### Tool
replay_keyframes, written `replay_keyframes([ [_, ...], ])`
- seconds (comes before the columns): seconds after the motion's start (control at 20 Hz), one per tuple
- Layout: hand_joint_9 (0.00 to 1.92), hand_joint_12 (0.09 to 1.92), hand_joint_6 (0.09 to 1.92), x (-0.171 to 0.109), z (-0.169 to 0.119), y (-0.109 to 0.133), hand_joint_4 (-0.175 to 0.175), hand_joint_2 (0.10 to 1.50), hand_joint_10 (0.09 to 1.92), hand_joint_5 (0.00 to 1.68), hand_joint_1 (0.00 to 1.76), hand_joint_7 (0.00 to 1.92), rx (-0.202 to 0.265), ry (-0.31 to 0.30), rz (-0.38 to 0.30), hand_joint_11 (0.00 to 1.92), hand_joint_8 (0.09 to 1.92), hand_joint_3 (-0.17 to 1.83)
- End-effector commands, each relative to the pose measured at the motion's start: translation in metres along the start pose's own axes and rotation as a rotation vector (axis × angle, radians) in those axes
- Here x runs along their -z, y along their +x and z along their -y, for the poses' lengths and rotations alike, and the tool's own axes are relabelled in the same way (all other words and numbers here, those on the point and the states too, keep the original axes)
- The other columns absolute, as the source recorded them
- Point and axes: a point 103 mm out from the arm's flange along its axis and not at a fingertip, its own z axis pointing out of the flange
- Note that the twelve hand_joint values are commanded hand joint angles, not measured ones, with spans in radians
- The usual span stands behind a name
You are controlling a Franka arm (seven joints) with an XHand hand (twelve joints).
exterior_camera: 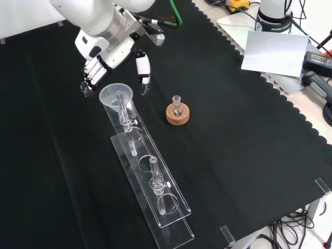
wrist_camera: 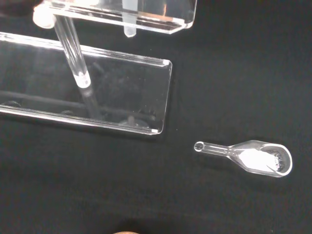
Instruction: Pick up the funnel from the transparent funnel stand.
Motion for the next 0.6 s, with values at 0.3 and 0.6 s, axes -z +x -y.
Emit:
replay_keyframes([
  [0.3, 0.00, 1.55, 0.09, -0.007, -0.016, -0.010, -0.012, 0.63, 0.91, 0.00, 0.63, 0.02, 0.007, 0.010, -0.015, 0.23, 0.09, 0.36],
  [0.6, 0.02, 1.54, 0.09, -0.006, -0.020, 0.000, 0.040, 0.63, 0.95, 0.00, 0.63, 0.03, 0.008, 0.021, 0.009, 0.27, 0.09, 0.36],
])
